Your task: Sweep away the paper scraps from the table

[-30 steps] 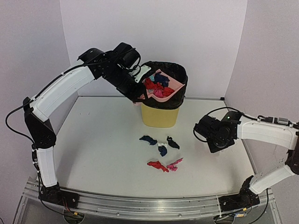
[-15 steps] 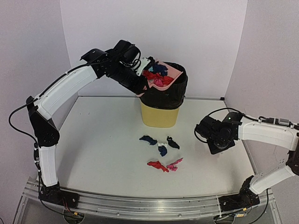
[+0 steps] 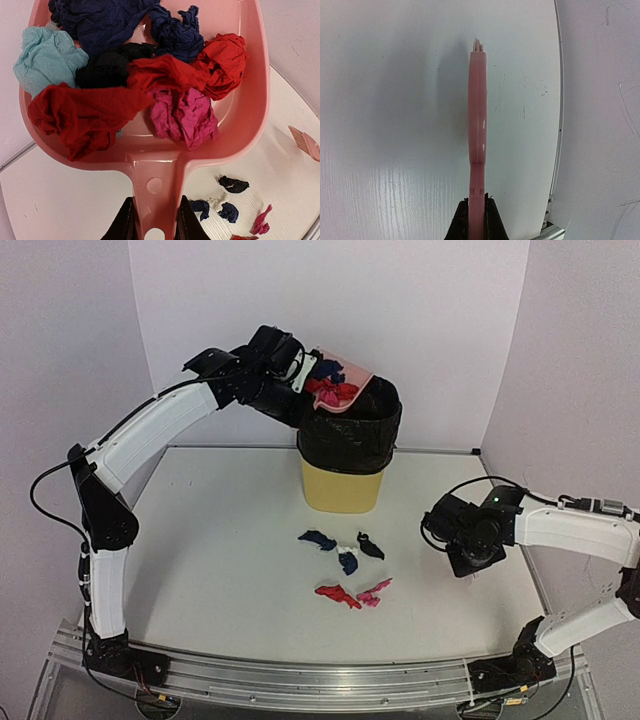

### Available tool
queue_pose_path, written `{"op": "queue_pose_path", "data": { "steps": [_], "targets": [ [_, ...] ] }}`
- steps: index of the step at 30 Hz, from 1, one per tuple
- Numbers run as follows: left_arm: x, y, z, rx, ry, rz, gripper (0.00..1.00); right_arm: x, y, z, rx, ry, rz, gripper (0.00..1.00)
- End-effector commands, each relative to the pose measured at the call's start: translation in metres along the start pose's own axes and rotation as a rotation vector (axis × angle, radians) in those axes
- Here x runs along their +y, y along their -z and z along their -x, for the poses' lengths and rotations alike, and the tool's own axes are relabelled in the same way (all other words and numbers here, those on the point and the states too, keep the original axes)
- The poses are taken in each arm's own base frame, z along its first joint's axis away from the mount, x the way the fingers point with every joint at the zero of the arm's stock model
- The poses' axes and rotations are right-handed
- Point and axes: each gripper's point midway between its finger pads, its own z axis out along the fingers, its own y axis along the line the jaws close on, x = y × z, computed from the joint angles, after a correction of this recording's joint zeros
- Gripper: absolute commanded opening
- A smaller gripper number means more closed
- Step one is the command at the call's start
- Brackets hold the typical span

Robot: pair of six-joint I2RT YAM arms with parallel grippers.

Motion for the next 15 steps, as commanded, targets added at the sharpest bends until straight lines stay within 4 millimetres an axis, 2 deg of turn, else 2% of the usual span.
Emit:
{"op": "queue_pose_path", "data": {
  "steps": [1, 6, 15],
  "targets": [
    [0.021, 0.019, 0.044, -0.162, 0.061, 0.106, 0.00, -0.002, 0.000, -0.006, 0.012, 0.007, 0.011, 0.00],
    [0.046, 0.010, 0.044, -0.178, 0.078, 0.268, 0.00, -0.001, -0.003, -0.013, 0.030, 0.006, 0.018, 0.00],
    [0.066, -0.010, 0.053, -0.209, -0.037, 0.457, 0.00, 0.001, -0.007, -0.019, 0.053, 0.010, 0.019, 0.00]
  ]
}}
